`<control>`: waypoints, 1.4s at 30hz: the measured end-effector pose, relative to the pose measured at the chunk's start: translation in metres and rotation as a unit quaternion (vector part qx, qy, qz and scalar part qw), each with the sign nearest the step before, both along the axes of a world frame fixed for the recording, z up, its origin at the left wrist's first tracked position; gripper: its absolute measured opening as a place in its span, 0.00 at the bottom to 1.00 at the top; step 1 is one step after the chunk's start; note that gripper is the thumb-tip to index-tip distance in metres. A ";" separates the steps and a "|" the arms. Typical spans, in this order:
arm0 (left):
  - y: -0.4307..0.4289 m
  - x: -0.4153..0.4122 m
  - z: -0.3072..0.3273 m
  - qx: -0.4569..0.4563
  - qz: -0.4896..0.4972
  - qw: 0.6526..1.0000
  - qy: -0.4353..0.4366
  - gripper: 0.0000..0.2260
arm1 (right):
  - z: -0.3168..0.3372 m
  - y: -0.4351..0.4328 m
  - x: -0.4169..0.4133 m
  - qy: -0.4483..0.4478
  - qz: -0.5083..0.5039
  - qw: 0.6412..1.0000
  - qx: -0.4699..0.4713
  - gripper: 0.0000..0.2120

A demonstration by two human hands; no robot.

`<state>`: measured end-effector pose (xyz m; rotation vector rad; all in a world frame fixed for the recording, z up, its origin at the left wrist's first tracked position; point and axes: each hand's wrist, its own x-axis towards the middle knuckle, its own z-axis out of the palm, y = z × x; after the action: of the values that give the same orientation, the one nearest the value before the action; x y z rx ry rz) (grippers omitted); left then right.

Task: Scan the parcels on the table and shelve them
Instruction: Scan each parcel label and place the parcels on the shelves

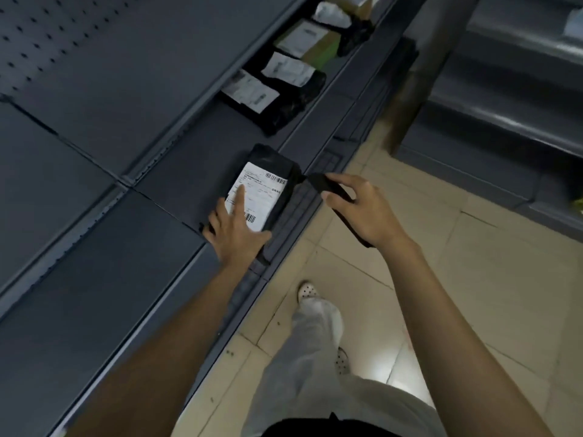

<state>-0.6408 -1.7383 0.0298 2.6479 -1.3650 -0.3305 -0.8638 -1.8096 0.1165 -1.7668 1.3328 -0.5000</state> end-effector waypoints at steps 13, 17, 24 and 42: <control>-0.110 0.035 -0.030 0.025 0.222 0.968 0.113 0.47 | -0.015 -0.176 0.087 0.065 0.165 0.984 0.012 0.22; -0.130 0.027 -0.037 0.025 0.269 0.957 0.106 0.45 | -0.025 -0.208 0.100 0.075 0.227 0.971 0.026 0.21; -0.190 0.015 -0.038 -0.038 0.410 0.902 0.132 0.44 | -0.042 -0.267 0.108 0.074 0.367 0.926 0.039 0.19; -0.289 -0.018 -0.039 -0.129 0.420 0.885 0.152 0.41 | -0.053 -0.396 0.074 0.087 0.490 0.867 0.035 0.22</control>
<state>-0.6590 -2.0273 -0.0093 2.5176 -0.0930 -0.3790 -0.7897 -2.2055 0.0633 -2.1706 0.3947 0.2820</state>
